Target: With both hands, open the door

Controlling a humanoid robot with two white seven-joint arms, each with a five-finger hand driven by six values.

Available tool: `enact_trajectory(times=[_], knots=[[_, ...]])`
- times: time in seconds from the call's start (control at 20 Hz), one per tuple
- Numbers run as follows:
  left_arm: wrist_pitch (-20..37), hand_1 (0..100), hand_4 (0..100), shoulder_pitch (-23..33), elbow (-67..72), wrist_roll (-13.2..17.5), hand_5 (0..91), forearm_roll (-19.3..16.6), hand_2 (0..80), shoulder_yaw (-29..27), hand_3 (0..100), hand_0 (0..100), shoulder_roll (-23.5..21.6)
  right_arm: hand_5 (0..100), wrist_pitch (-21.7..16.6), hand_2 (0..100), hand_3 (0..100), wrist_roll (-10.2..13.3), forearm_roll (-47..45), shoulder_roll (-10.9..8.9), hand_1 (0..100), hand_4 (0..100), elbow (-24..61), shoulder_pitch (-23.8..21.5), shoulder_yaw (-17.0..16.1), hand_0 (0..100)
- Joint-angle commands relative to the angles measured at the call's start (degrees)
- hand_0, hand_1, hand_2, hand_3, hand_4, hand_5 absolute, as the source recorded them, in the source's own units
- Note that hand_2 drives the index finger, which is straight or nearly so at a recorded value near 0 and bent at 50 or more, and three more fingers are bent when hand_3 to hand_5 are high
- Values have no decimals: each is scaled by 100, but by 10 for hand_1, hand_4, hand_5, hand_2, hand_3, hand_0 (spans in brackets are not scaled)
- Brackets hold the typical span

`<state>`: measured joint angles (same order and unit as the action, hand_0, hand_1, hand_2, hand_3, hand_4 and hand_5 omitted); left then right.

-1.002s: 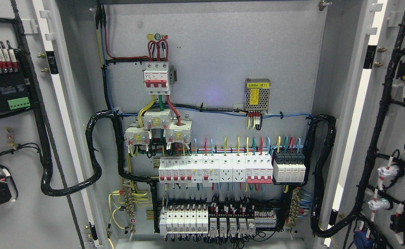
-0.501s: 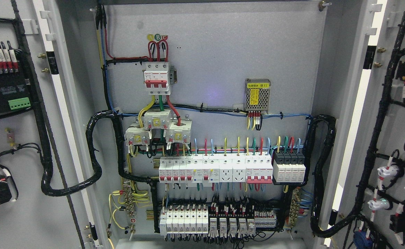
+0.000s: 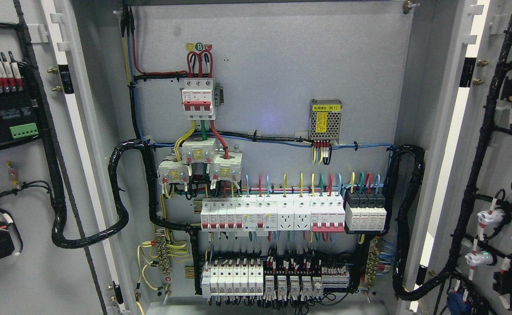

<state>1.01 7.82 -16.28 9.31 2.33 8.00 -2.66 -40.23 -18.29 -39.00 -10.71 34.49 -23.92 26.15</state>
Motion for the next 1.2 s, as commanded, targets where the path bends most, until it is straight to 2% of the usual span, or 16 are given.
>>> enact_trajectory(times=[0.0,0.05,0.15,0.25,0.35,0.5,0.6,0.75,1.0,1.15], knots=[[-214,0,30,-394,1389,1,0,-5,0,-88,0,0,274,0,1144,0,0,10,24,1018,0,0,-2948,836,-908,0],[-293,0,30,-447,1451,1,0,-5,0,-132,0,0,309,0,1488,0,0,53,85,1000,0,0,-2965,871,-918,0],[-373,0,30,-474,1452,1,0,-5,0,-132,0,0,353,0,1955,0,0,342,409,965,0,0,-2965,871,-927,0],[-373,0,30,-474,1443,1,0,-5,0,-123,0,0,362,0,2220,0,0,964,830,948,0,0,-2965,880,-936,0],[-356,0,30,-474,1435,1,0,4,0,-97,0,0,362,0,2308,0,0,1598,1078,948,0,0,-2965,880,-936,0],[-294,0,30,-474,1391,10,0,66,0,-123,0,0,380,0,2562,0,0,2004,1236,974,0,0,-2965,924,-936,0],[-294,0,30,-474,1391,19,0,74,0,-123,0,0,389,0,2773,0,0,2136,1359,1000,0,0,-2965,933,-945,0],[-285,0,30,-483,1356,36,0,75,0,-123,0,0,389,0,3116,0,0,2172,1614,1035,0,0,-2965,1038,-945,0],[-277,0,30,-483,1303,54,0,75,0,-97,0,0,424,0,3337,0,0,2181,1966,1334,0,0,-2965,1126,-945,0],[-277,0,30,-483,1303,54,0,75,0,-97,0,0,432,0,3556,0,0,2198,2010,1404,0,0,-2965,1135,-945,0]])
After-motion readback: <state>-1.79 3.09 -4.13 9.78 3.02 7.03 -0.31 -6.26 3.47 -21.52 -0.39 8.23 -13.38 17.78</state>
